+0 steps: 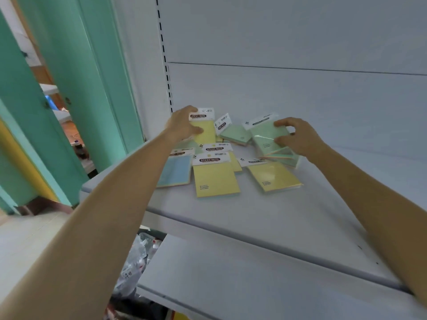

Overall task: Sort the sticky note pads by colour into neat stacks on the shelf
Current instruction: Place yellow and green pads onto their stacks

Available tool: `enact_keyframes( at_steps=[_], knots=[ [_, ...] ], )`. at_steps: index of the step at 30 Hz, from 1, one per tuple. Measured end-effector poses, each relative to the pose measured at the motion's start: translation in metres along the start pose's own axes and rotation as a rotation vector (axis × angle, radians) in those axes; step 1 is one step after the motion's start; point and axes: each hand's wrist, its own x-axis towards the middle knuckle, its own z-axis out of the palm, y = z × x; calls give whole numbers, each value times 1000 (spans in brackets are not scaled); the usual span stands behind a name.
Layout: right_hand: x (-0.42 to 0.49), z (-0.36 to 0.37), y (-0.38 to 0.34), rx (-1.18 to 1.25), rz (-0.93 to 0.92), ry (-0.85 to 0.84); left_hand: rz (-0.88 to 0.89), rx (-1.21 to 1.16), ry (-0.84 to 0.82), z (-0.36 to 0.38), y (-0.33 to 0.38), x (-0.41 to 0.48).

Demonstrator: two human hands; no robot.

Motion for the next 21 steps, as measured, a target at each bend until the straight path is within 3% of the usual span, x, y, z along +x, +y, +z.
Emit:
enact_keyframes(
  at_steps=[5, 10, 15, 21],
  knots=[
    [1, -6, -1, 82, 73, -68, 108, -169, 122, -6, 8, 4],
    [-6, -16, -3, -159, 11, -195, 76, -469, 256, -18, 13, 3],
    [-20, -38, -5, -220, 23, -310, 131, -661, 165, -16, 29, -6],
    [-52, -77, 14, -2, 225, -151, 156, -744, -10, 17, 80, -16]
  ],
)
